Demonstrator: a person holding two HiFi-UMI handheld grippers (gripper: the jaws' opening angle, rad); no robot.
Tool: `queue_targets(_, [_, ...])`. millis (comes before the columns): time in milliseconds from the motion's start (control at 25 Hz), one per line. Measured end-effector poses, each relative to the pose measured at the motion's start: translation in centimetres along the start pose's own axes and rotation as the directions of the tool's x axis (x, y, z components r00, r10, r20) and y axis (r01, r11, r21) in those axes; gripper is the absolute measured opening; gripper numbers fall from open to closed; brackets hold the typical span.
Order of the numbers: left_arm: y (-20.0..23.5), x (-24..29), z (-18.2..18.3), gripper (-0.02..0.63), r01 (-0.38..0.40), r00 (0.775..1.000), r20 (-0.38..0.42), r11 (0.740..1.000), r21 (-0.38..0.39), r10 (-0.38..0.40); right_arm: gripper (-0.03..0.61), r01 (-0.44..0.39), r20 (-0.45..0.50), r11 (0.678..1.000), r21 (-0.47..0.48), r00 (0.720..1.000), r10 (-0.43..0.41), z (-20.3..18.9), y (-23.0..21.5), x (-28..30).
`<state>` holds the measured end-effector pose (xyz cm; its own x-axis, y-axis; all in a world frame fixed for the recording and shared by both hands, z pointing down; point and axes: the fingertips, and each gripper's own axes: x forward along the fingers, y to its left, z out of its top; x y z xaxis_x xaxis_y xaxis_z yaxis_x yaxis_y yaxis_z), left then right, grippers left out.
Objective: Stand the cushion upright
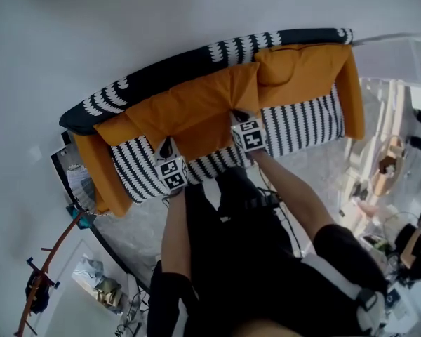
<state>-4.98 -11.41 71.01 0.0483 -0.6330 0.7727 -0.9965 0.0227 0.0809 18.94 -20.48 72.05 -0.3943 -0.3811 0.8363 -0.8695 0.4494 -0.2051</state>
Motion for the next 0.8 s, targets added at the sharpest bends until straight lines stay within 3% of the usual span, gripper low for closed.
queue_targets(520, [0.0, 4.8, 1.8, 0.0, -0.017, 1.0, -0.014, 1.0, 0.0, 0.017, -0.002, 0.019, 0.005, 1.0, 0.014, 1.0, -0.02, 2.2, -2.6, 3.5])
queue_targets(800, [0.7, 6.9, 1.3, 0.0, -0.029, 0.999, -0.041, 1.0, -0.008, 0.029, -0.002, 0.011, -0.011, 1.0, 0.01, 1.0, -0.011, 1.4, -3.0, 5.2])
